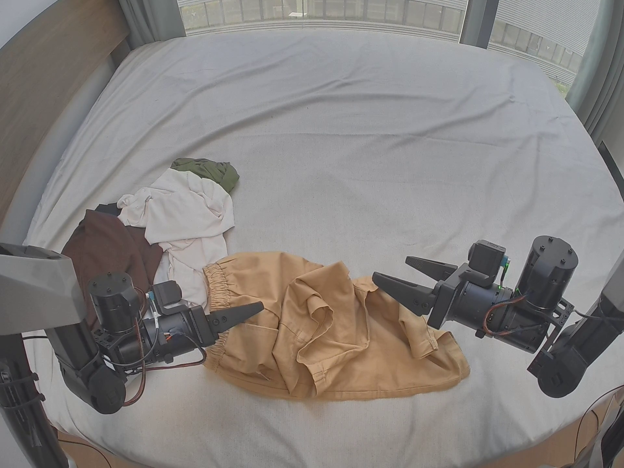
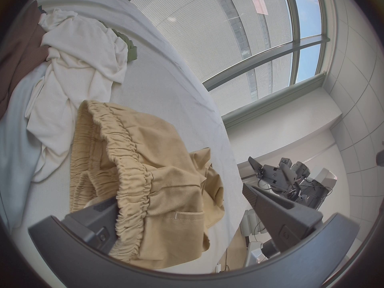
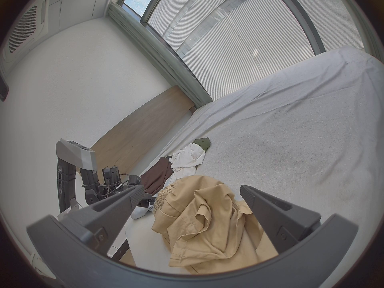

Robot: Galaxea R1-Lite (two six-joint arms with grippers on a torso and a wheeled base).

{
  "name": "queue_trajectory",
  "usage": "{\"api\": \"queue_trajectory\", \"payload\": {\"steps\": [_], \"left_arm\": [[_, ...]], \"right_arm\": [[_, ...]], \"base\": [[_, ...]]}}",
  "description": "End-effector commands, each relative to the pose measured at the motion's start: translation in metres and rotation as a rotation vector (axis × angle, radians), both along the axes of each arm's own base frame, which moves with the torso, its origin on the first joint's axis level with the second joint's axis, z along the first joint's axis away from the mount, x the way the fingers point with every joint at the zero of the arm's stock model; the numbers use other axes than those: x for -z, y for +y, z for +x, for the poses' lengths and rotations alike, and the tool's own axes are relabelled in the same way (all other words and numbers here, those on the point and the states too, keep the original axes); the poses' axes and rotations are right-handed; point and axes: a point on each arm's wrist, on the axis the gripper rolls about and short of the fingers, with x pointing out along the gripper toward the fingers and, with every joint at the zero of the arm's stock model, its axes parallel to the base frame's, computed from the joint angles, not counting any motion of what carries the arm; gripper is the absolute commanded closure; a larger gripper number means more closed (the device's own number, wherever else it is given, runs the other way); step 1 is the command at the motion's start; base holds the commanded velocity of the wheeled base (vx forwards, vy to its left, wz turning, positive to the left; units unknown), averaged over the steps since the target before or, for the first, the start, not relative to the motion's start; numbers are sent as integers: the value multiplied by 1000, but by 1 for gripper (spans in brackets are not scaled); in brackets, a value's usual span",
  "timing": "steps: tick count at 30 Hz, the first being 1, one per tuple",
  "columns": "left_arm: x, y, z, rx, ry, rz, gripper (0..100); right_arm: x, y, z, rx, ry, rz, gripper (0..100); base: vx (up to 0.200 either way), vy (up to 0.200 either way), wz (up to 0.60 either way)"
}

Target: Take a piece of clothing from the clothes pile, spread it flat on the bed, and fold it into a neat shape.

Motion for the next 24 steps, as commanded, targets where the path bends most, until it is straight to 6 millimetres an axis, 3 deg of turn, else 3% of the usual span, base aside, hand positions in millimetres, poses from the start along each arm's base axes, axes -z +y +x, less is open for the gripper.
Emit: {"api": "queue_trajectory", "payload": {"steps": [1,16,17,24], "left_arm": [[-8,-3,-3,9,-10,-21,0],[5,-10,-1,21,25,-6,0],[5,-10,-1,21,24,-6,100],[2,-8,2,12,9,-11,100]], "right_arm": [[0,0,0,1,0,0,0],[0,0,0,-1,-2,1,0],[0,0,0,-1,-2,1,0],[-1,0,1,1,-3,4,0]], "base": [[0,0,0],[0,0,0],[0,0,0],[0,0,0]]}}
